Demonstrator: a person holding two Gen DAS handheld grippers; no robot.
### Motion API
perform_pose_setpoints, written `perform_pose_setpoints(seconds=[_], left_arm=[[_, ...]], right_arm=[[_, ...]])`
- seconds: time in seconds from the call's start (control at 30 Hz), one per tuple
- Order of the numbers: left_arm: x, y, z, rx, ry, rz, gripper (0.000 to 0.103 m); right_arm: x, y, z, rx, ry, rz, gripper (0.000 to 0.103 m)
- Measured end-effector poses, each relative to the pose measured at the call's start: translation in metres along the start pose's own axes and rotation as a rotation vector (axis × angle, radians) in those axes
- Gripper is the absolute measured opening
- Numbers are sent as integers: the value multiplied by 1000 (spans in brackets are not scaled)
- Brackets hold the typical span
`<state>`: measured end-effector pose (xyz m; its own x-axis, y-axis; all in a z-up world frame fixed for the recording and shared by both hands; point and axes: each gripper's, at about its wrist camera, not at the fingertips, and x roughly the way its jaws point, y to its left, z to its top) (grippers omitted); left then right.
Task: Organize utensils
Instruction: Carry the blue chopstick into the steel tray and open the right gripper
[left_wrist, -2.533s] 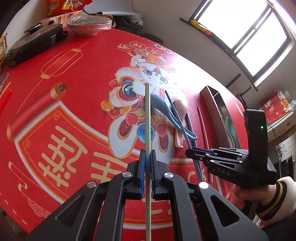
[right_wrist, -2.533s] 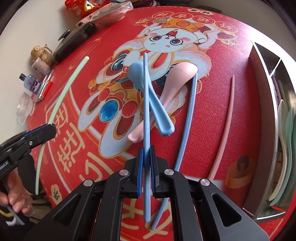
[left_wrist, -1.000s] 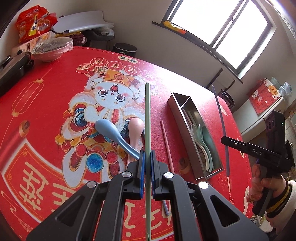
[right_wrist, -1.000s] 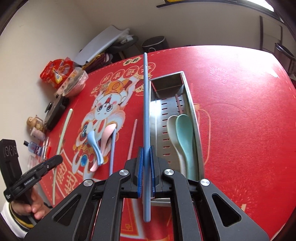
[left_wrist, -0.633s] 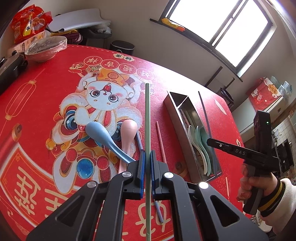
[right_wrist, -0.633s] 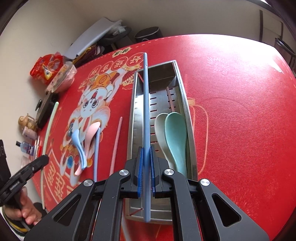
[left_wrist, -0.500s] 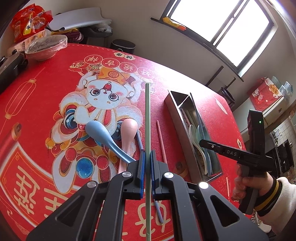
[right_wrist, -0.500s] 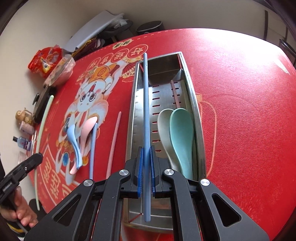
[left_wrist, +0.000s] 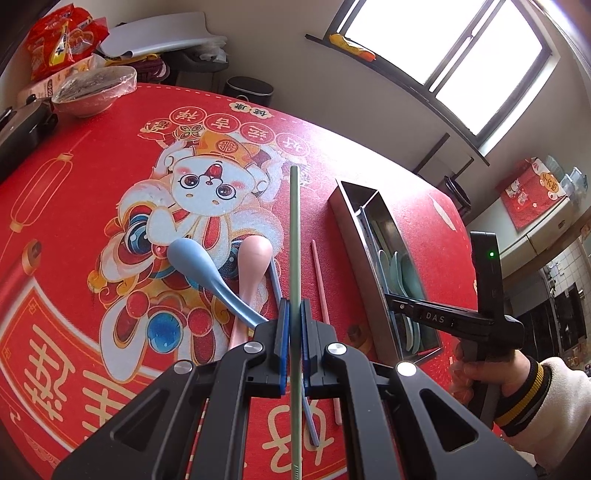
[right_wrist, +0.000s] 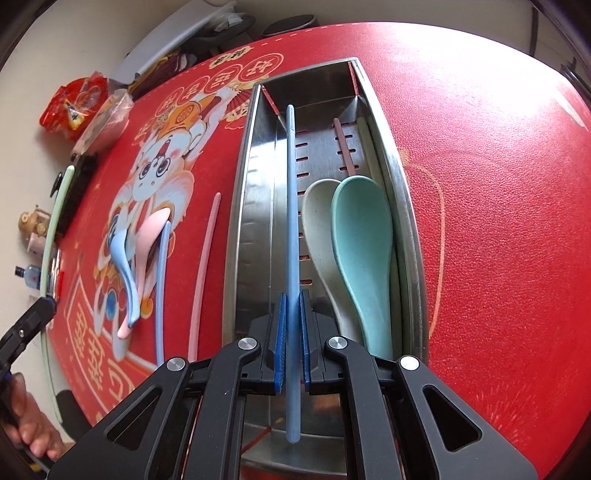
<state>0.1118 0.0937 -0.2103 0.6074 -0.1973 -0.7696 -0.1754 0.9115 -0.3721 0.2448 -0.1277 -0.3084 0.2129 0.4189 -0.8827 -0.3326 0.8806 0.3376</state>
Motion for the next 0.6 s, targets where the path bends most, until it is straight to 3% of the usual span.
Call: perform_pose_setpoints(seconds=[0.23,0.6], left_arm=[[3,-13,-1,10,9,-9,5],[6,-33,-3,36,21,-24,5]], right_arm=[[-7,1,-5,9,-8,15,9],[-55,-5,-24,38,-115,13,9]])
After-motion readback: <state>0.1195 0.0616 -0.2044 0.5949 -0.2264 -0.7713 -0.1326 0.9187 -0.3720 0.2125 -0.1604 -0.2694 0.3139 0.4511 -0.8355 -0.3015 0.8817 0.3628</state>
